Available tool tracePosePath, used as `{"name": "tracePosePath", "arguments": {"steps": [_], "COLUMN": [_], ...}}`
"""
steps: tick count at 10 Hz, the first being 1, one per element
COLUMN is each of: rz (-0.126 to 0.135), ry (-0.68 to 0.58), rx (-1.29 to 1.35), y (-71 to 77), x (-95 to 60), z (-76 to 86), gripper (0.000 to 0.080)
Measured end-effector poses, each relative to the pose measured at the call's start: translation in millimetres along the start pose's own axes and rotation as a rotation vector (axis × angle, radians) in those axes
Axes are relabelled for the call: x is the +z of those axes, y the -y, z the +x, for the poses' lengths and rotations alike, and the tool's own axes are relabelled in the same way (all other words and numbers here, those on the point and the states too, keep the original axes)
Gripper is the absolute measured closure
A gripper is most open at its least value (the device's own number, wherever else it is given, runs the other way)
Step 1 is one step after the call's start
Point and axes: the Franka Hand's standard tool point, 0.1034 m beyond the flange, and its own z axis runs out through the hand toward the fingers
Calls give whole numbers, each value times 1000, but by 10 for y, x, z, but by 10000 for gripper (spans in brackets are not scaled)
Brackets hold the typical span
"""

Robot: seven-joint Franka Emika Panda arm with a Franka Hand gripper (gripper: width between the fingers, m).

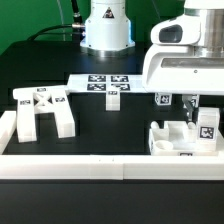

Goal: Assemble chair

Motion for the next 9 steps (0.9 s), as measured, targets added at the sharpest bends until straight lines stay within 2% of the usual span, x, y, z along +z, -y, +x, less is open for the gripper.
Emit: {"name": "tracePosePath", "arguments": {"steps": [4, 9], "rz": [-4, 3], "ry": [-2, -1], "rx": [414, 707], "y": [23, 33], "x": [-1, -6], "z": [-15, -11], "gripper": [509, 508]}}
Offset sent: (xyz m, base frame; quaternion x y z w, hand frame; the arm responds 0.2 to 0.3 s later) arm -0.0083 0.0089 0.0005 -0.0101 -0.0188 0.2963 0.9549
